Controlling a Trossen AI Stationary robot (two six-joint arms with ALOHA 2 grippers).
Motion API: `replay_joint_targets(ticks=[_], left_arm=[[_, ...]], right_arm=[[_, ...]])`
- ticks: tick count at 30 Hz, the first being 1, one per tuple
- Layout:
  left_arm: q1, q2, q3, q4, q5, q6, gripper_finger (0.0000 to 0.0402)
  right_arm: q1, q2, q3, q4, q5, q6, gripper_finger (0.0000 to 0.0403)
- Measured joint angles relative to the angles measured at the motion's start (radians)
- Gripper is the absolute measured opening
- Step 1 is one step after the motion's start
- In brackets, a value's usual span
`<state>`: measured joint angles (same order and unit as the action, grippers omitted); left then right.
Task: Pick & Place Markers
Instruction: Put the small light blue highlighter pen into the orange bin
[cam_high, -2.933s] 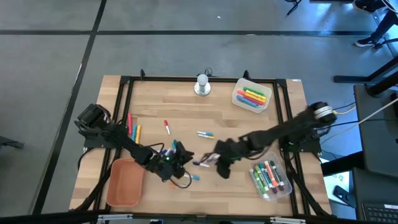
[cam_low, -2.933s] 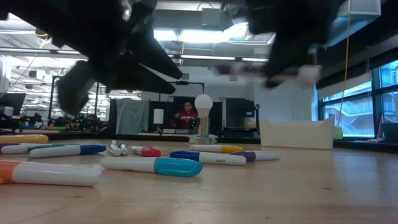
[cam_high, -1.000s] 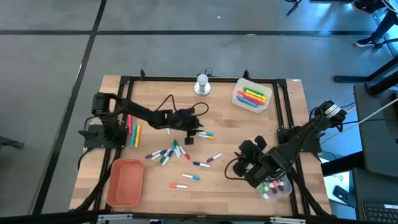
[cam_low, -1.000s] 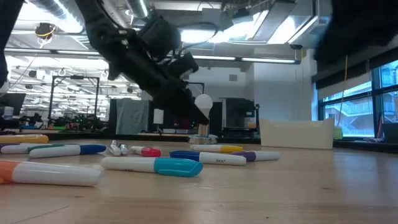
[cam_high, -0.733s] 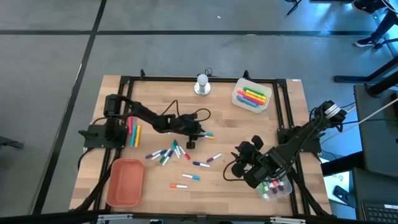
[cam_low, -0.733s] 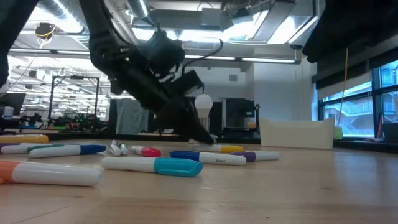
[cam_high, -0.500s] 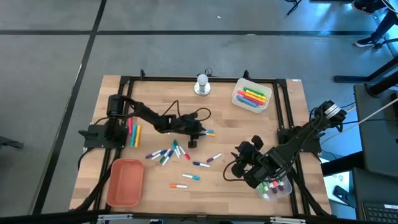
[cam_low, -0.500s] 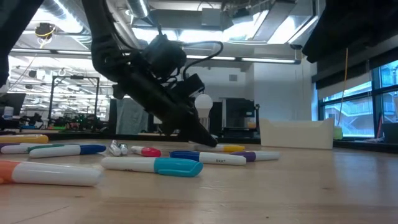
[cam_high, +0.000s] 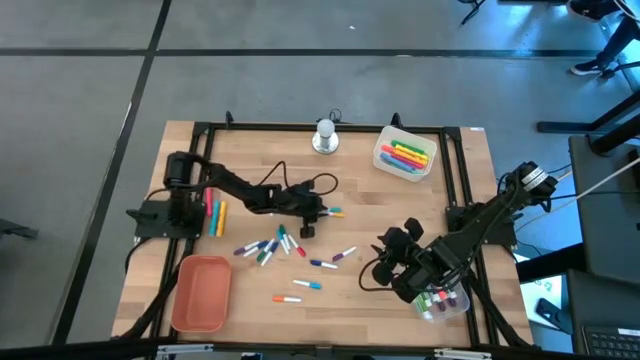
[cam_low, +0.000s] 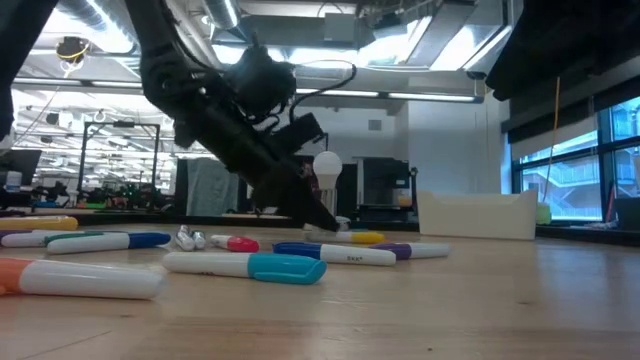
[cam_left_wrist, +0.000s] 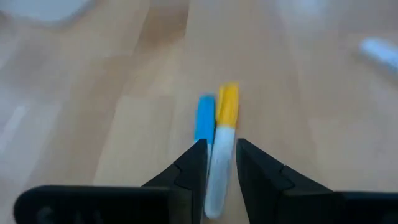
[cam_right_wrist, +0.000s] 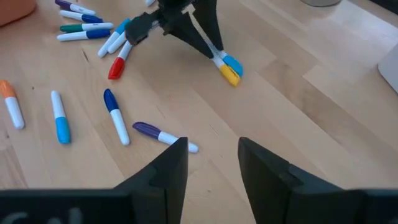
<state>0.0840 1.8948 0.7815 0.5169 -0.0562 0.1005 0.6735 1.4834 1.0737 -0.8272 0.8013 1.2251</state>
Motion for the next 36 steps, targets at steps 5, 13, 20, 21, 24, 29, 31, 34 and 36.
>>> replay_joint_targets(ticks=[5, 13, 20, 21, 24, 29, 31, 34, 36], left_arm=[[0.006, -0.057, 0.003, 0.012, -0.043, 0.045, 0.0083], [0.036, -0.03, 0.003, -0.099, 0.042, 0.061, 0.0089], [0.036, -0.028, 0.005, -0.132, 0.062, 0.041, 0.0102], [0.036, -0.028, 0.005, -0.129, 0.063, 0.04, 0.0103], [0.035, -0.024, 0.003, -0.114, 0.068, 0.041, 0.0105], [0.035, -0.024, 0.003, -0.057, 0.085, 0.035, 0.0106], [0.033, -0.024, 0.003, -0.043, 0.1, 0.035, 0.0109], [0.033, -0.024, 0.003, -0.05, 0.148, 0.034, 0.0115], [0.027, -0.025, 0.003, -0.065, 0.17, 0.034, 0.012]], right_arm=[[0.0, 0.0, 0.0, 0.0, 0.0, 0.0, 0.0143], [0.0, 0.0, 0.0, 0.0, -0.013, 0.0, 0.0142], [0.0, 0.0, 0.0, 0.0, -0.017, 0.0, 0.0142], [0.0, 0.0, 0.0, 0.0, -0.017, 0.001, 0.0142], [0.0, 0.0, 0.0, 0.001, -0.017, 0.002, 0.0142], [0.0, 0.0, 0.0, 0.002, -0.017, 0.004, 0.0142], [0.0, 0.0, 0.0, 0.002, -0.017, 0.004, 0.0142], [0.0, 0.0, 0.0, 0.002, -0.017, 0.004, 0.0142], [0.0, 0.0, 0.0, 0.002, -0.018, 0.004, 0.0142]])
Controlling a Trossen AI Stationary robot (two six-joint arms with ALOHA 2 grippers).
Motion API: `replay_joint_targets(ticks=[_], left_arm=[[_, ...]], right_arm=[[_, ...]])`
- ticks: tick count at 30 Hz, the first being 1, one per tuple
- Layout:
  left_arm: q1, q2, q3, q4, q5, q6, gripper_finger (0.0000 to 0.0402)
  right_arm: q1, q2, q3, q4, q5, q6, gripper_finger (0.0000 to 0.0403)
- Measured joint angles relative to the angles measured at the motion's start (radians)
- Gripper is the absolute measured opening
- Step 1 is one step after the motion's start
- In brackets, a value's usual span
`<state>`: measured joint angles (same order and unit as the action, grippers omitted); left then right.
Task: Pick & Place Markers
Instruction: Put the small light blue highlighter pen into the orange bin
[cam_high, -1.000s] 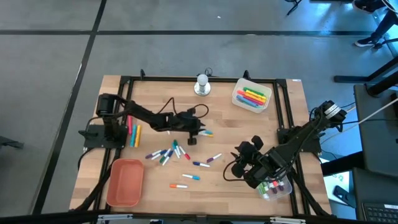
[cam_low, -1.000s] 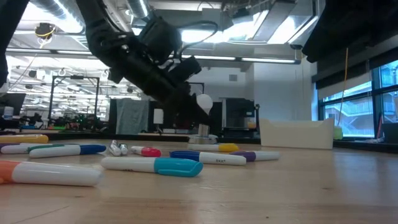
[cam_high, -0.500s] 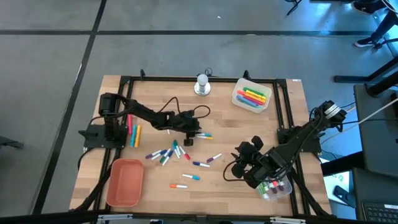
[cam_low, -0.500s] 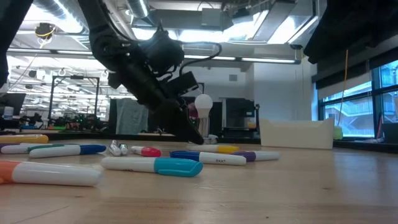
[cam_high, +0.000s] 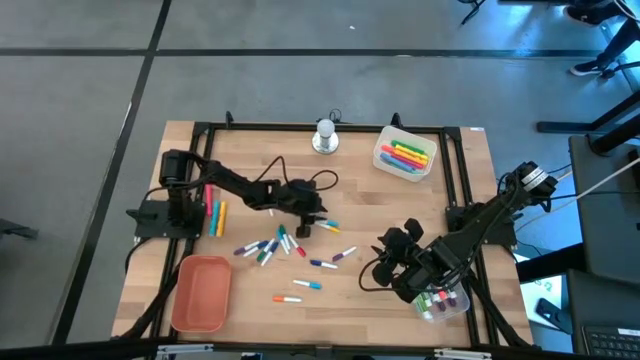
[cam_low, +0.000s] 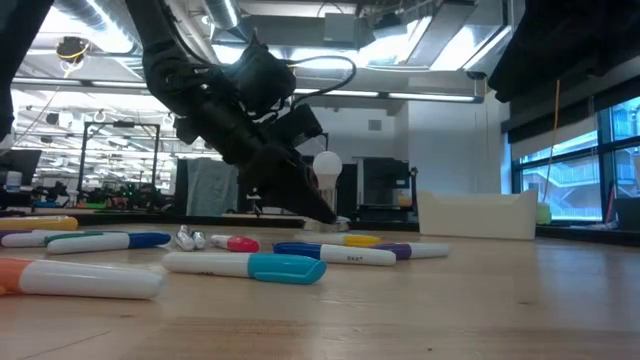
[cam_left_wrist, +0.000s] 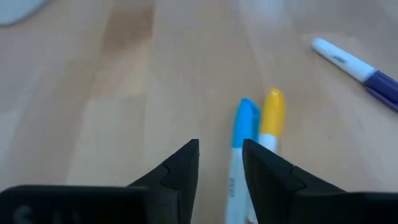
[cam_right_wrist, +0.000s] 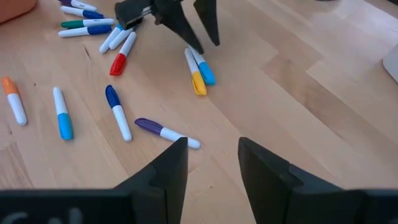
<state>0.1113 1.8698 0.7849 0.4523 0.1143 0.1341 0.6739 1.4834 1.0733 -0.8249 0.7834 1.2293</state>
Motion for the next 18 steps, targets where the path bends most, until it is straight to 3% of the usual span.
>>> replay_joint_targets(ticks=[6, 12, 18], left_arm=[[-0.027, 0.0, 0.0, -0.017, 0.01, 0.007, 0.0132], [-0.032, -0.001, 0.0, -0.017, -0.119, 0.01, 0.0137], [-0.031, -0.001, 0.0, -0.04, -0.085, 0.01, 0.0134]], right_arm=[[0.0, 0.0, 0.0, 0.001, 0.0, 0.0, 0.0142], [0.0, 0.0, 0.0, 0.006, 0.0, 0.0, 0.0142], [0.0, 0.0, 0.0, 0.008, -0.001, -0.001, 0.0142]])
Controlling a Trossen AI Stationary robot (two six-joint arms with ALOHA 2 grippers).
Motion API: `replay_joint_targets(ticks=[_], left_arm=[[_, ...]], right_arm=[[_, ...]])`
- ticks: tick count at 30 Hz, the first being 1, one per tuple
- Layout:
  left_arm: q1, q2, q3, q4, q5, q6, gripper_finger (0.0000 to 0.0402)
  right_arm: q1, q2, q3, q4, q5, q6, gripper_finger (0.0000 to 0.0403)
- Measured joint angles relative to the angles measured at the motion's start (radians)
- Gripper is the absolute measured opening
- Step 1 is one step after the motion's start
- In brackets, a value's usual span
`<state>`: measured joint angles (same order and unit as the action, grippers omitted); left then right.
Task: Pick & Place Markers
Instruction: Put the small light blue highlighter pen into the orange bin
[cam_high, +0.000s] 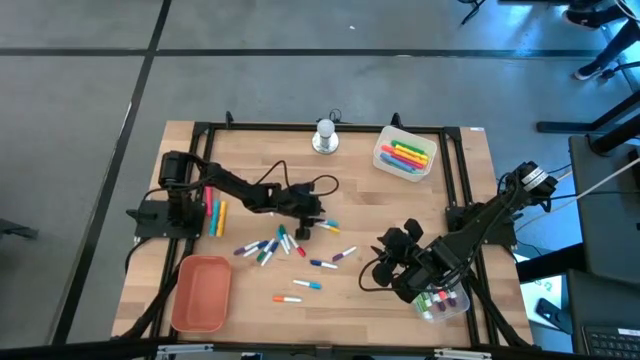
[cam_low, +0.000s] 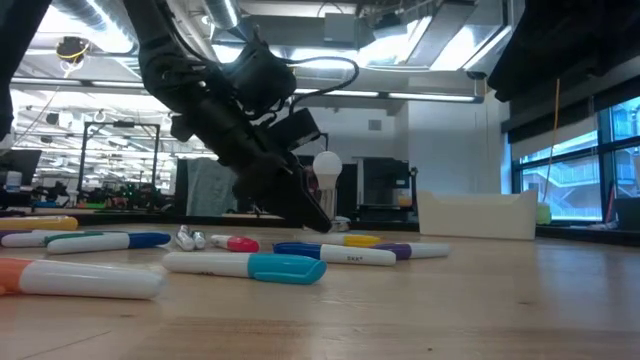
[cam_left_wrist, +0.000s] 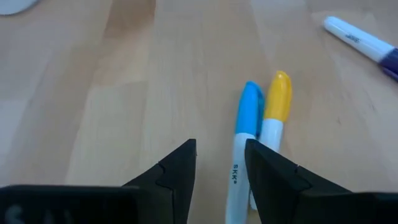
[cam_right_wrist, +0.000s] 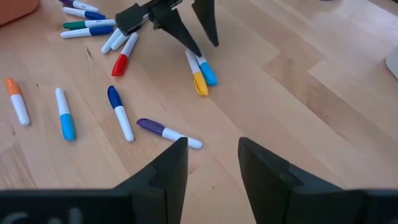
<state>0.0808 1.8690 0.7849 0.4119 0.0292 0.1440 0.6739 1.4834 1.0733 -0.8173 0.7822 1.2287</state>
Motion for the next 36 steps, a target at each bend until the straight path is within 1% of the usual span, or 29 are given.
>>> replay_joint_targets(ticks=[9, 12, 18, 22, 31, 36], left_arm=[[-0.008, 0.0, 0.001, -0.034, -0.005, 0.0, 0.0135], [-0.008, 0.012, 0.001, -0.037, -0.017, -0.001, 0.0134], [-0.006, 0.03, 0.005, -0.04, -0.026, 0.003, 0.0133], [-0.006, 0.035, 0.005, -0.041, -0.025, 0.004, 0.0113], [-0.007, 0.039, 0.004, -0.058, -0.021, 0.008, 0.0045], [-0.014, -0.001, 0.0, -0.082, -0.043, -0.007, 0.0037]], right_arm=[[0.0, 0.0, 0.0, 0.007, -0.001, -0.001, 0.0142], [0.0, 0.0, 0.0, 0.006, -0.018, -0.002, 0.0142], [0.0, 0.0, 0.0, 0.01, -0.019, -0.003, 0.0142], [0.0, 0.0, 0.0, 0.01, -0.019, -0.003, 0.0142], [0.0, 0.0, 0.0, 0.016, -0.018, -0.003, 0.0142], [0.0, 0.0, 0.0, 0.016, 0.015, -0.004, 0.0142]])
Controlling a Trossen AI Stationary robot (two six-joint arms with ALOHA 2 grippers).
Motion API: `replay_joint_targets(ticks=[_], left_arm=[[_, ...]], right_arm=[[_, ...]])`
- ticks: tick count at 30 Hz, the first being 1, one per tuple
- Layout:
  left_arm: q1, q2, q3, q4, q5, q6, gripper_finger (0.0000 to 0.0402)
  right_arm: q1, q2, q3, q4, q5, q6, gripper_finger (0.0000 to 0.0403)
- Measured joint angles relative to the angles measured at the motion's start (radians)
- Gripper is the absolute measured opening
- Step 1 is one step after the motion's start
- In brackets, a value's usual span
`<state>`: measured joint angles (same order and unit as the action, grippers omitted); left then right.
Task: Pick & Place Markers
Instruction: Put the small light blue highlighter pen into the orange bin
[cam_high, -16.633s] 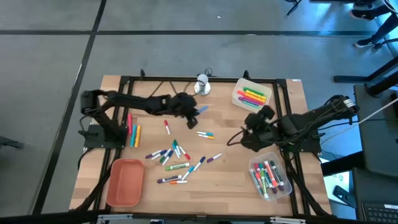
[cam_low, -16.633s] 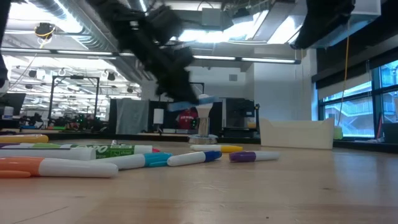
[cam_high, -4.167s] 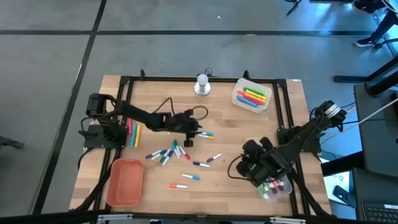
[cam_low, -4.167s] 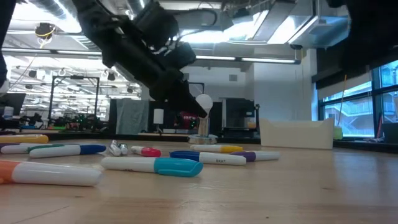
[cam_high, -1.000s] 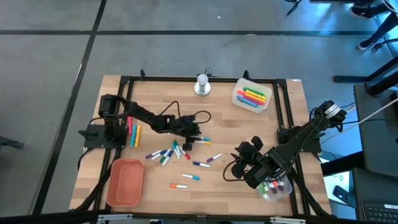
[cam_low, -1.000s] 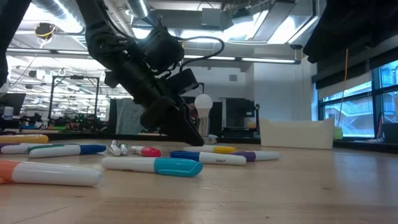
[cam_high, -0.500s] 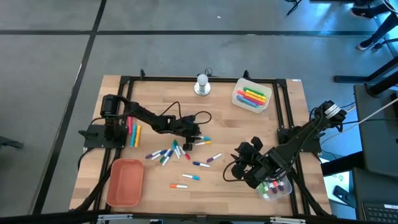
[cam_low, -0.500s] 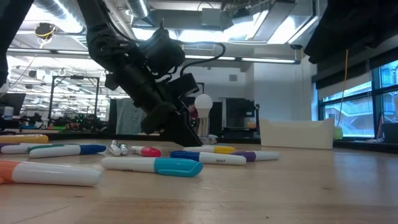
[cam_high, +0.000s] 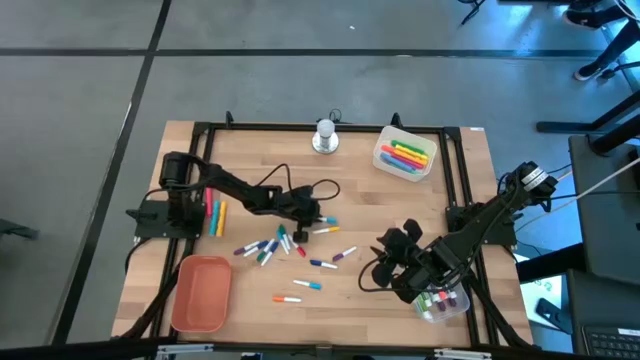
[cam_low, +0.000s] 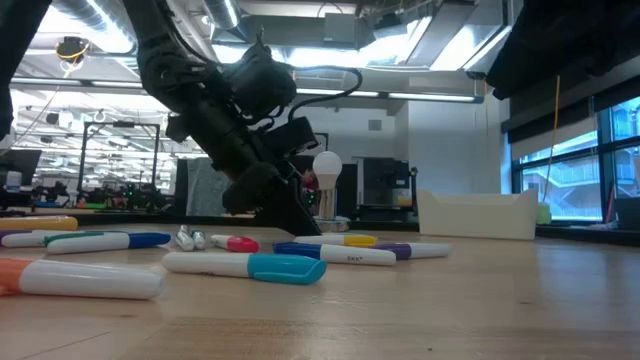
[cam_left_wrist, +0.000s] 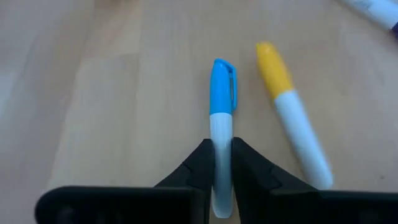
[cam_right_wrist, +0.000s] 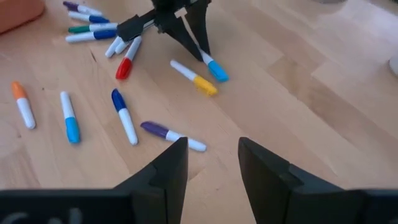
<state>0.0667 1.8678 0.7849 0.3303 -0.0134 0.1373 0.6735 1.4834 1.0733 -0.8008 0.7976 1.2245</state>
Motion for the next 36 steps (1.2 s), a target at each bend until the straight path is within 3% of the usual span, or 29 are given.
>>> replay_joint_targets(ticks=[5, 10, 14, 18, 23, 27, 36], left_arm=[[-0.054, -0.152, -0.001, -0.202, -0.1, -0.07, 0.0049], [-0.187, -0.385, -0.002, -0.638, -0.203, -0.2, 0.0037], [-0.345, -0.584, -0.001, -0.933, -0.153, -0.365, 0.0039], [-0.519, -0.751, -0.001, -1.12, -0.069, -0.535, 0.0044], [-0.728, -0.874, 0.0, -1.276, 0.064, -0.745, 0.004], [-0.866, -0.898, -0.006, -1.343, 0.077, -0.874, 0.0045], [-0.992, -0.863, -0.084, -1.344, 0.203, -1.187, 0.0054]], right_arm=[[-0.009, 0.0, 0.0, 0.0, 0.022, -0.007, 0.0142], [-0.015, 0.0, 0.0, 0.0, 0.03, -0.033, 0.0142], [-0.029, 0.0, 0.0, 0.009, 0.048, -0.053, 0.0142], [-0.052, 0.0, 0.0, 0.028, 0.049, -0.055, 0.0142], [-0.057, 0.0, 0.0, 0.058, 0.049, -0.056, 0.0142], [-0.056, 0.0, 0.0, 0.074, 0.049, -0.058, 0.0142], [-0.056, 0.0, 0.0, 0.078, 0.048, -0.077, 0.0142]])
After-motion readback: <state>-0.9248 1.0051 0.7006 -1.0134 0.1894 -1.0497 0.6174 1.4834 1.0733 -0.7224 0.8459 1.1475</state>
